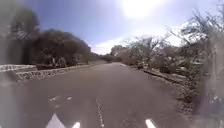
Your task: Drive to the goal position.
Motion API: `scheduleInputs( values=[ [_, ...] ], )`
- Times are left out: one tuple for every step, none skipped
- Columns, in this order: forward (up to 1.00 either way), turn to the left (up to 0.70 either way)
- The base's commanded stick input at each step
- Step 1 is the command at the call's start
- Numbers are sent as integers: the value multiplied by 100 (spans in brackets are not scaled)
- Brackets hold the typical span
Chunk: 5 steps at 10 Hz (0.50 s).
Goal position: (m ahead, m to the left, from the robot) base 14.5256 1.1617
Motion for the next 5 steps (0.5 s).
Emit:
scheduleInputs(
  values=[
    [50, -42],
    [50, -45],
    [50, -49],
    [50, -50],
    [50, -50]
  ],
)
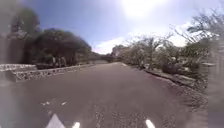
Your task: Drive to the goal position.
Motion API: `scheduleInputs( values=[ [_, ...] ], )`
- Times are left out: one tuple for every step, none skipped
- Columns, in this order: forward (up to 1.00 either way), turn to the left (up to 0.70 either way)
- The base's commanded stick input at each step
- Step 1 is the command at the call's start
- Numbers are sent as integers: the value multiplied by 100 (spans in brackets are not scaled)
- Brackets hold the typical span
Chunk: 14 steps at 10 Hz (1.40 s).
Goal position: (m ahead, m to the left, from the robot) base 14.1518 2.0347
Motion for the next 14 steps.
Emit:
scheduleInputs(
  values=[
    [50, -50],
    [50, -50],
    [50, -50],
    [50, 0],
    [50, 0],
    [50, 0],
    [50, 0],
    [50, 0],
    [50, 0],
    [50, 0],
    [50, 0],
    [50, 0],
    [50, 0],
    [50, 0]
  ],
)
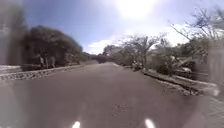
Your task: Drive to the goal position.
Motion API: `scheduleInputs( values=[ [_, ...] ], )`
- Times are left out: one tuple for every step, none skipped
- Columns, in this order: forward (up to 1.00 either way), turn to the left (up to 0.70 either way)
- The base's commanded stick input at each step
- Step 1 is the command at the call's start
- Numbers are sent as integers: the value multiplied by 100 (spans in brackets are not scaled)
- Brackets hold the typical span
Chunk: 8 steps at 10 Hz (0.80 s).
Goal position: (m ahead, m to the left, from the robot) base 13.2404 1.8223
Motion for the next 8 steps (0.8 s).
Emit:
scheduleInputs(
  values=[
    [50, 0],
    [50, 0],
    [50, 0],
    [50, 0],
    [50, 0],
    [50, 0],
    [50, 0],
    [50, 0]
  ],
)
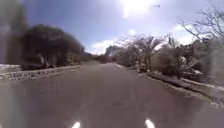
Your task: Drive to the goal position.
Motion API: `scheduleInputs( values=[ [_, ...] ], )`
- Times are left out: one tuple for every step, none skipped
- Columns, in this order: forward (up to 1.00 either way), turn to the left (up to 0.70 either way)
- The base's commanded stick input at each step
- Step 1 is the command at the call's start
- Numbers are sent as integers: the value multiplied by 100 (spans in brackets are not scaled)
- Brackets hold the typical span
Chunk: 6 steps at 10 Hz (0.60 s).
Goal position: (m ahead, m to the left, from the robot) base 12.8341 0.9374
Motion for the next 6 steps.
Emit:
scheduleInputs(
  values=[
    [50, 0],
    [50, 0],
    [50, 0],
    [50, 0],
    [50, 0],
    [50, 0]
  ],
)
